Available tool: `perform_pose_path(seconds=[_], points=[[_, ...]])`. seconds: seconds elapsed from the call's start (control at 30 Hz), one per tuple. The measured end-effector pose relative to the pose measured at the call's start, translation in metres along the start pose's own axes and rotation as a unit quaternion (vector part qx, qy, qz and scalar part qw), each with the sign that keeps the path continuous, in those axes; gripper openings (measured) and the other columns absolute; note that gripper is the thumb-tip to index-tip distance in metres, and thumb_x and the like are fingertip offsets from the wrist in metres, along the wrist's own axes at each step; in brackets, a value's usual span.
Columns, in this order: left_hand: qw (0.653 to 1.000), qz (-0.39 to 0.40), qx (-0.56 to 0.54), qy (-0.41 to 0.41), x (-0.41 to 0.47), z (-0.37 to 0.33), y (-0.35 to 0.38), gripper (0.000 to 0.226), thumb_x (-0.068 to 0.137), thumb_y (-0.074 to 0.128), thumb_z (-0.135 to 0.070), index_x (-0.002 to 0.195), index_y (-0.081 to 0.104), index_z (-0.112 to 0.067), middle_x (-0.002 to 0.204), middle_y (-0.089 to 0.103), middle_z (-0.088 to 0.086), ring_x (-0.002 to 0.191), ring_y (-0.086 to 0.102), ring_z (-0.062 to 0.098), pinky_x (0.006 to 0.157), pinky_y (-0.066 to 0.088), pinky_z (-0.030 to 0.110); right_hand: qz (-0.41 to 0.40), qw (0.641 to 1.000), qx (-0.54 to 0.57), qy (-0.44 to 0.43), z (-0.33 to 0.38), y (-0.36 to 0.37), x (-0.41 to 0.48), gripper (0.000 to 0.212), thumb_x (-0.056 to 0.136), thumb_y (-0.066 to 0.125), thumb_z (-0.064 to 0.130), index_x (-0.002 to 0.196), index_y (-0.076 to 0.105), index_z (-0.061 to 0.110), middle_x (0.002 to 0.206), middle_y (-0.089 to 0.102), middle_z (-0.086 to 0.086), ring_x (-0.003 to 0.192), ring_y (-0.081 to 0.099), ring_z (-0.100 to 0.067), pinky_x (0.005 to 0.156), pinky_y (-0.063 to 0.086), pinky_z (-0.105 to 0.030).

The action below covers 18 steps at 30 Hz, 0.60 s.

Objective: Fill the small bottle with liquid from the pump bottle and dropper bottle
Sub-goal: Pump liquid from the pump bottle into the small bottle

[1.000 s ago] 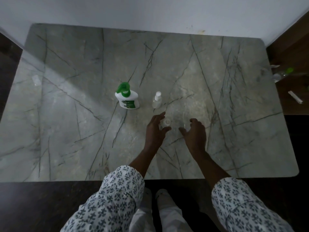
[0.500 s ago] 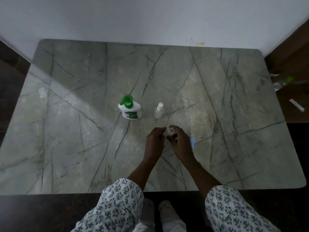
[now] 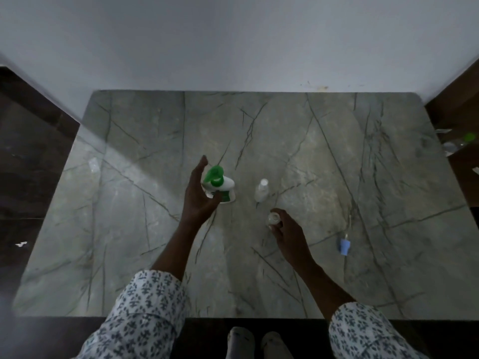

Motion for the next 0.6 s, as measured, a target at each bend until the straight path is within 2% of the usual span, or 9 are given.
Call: perform_pose_path(seconds=[0.1, 0.2, 0.27, 0.3, 0.37, 0.43, 0.5, 0.6], points=[[0.999, 0.014, 0.034, -0.015, 0.003, 0.003, -0.005, 0.061, 0.072, 0.075, -0.018, 0.131, 0.057, -0.011, 0.124, 0.065, 0.002, 0.114, 0.062, 0.018, 0.095, 0.053, 0.031, -0.004, 1.0, -0.007, 0.008, -0.002, 0.0, 0.001, 0.037, 0.091, 0.061, 0.011, 0.128, 0.053, 0.015, 0.119, 0.064, -0.007, 0.11, 0.06, -0.025, 0.091, 0.052, -0.044], [0.999, 0.014, 0.042, -0.019, 0.0, 0.009, -0.003, 0.051, 0.072, 0.079, -0.025, 0.119, 0.065, -0.009, 0.11, 0.071, 0.004, 0.099, 0.067, 0.017, 0.085, 0.057, 0.04, -0.002, 1.0, -0.024, 0.006, 0.005, 0.0, 0.001, 0.036, 0.092, 0.061, 0.014, 0.127, 0.053, 0.015, 0.119, 0.063, -0.008, 0.109, 0.06, -0.026, 0.09, 0.052, -0.042], [0.999, -0.003, 0.047, -0.013, -0.003, 0.015, -0.001, 0.048, 0.074, 0.083, -0.018, 0.117, 0.065, -0.007, 0.109, 0.071, 0.006, 0.095, 0.067, 0.017, 0.083, 0.057, 0.041, -0.068, 0.995, -0.072, 0.005, 0.01, -0.012, -0.002, 0.036, 0.091, 0.064, 0.02, 0.124, 0.054, 0.011, 0.115, 0.063, -0.009, 0.104, 0.058, -0.025, 0.085, 0.051, -0.037], [0.999, -0.013, 0.051, -0.009, -0.004, 0.016, 0.001, 0.047, 0.075, 0.083, -0.015, 0.117, 0.065, -0.007, 0.108, 0.071, 0.007, 0.094, 0.067, 0.018, 0.082, 0.057, 0.041, -0.139, 0.983, -0.113, 0.026, 0.006, -0.026, -0.007, 0.037, 0.09, 0.066, 0.022, 0.122, 0.055, 0.008, 0.113, 0.062, -0.011, 0.103, 0.056, -0.025, 0.085, 0.048, -0.036], [0.998, -0.023, 0.065, 0.001, -0.005, 0.021, 0.003, 0.046, 0.076, 0.082, -0.017, 0.118, 0.065, -0.008, 0.108, 0.071, 0.008, 0.093, 0.067, 0.019, 0.08, 0.058, 0.039, -0.293, 0.929, -0.197, 0.114, -0.023, -0.064, -0.023, 0.041, 0.088, 0.066, 0.027, 0.119, 0.054, 0.004, 0.118, 0.058, -0.019, 0.109, 0.052, -0.032, 0.09, 0.043, -0.041], [0.998, -0.023, 0.063, 0.0, -0.006, 0.023, 0.005, 0.046, 0.077, 0.082, -0.02, 0.119, 0.064, -0.012, 0.109, 0.071, 0.007, 0.094, 0.068, 0.019, 0.081, 0.057, 0.038, -0.362, 0.865, -0.236, 0.255, -0.062, -0.099, -0.051, 0.046, 0.086, 0.066, 0.031, 0.121, 0.05, 0.005, 0.135, 0.047, -0.027, 0.122, 0.045, -0.042, 0.097, 0.041, -0.05], [0.999, -0.02, 0.049, 0.0, -0.007, 0.021, 0.007, 0.045, 0.077, 0.082, -0.018, 0.119, 0.063, -0.018, 0.11, 0.071, 0.005, 0.096, 0.068, 0.018, 0.083, 0.057, 0.038, -0.35, 0.841, -0.19, 0.365, -0.092, -0.118, -0.078, 0.047, 0.084, 0.07, 0.025, 0.124, 0.052, 0.007, 0.146, 0.033, -0.03, 0.128, 0.037, -0.047, 0.098, 0.039, -0.057], [0.999, -0.021, 0.044, -0.001, -0.008, 0.015, 0.007, 0.046, 0.077, 0.081, -0.013, 0.119, 0.064, -0.015, 0.111, 0.07, 0.006, 0.098, 0.066, 0.017, 0.083, 0.056, 0.034, -0.313, 0.848, -0.141, 0.403, -0.105, -0.125, -0.096, 0.041, 0.084, 0.068, 0.017, 0.121, 0.054, 0.008, 0.147, 0.031, -0.027, 0.127, 0.036, -0.045, 0.097, 0.04, -0.053]])
Point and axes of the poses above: each hand's wrist, its own x-axis towards the middle knuckle, its own y-axis out of the palm, z = x × y, the point moved 2 cm from there along x, towards the middle knuckle
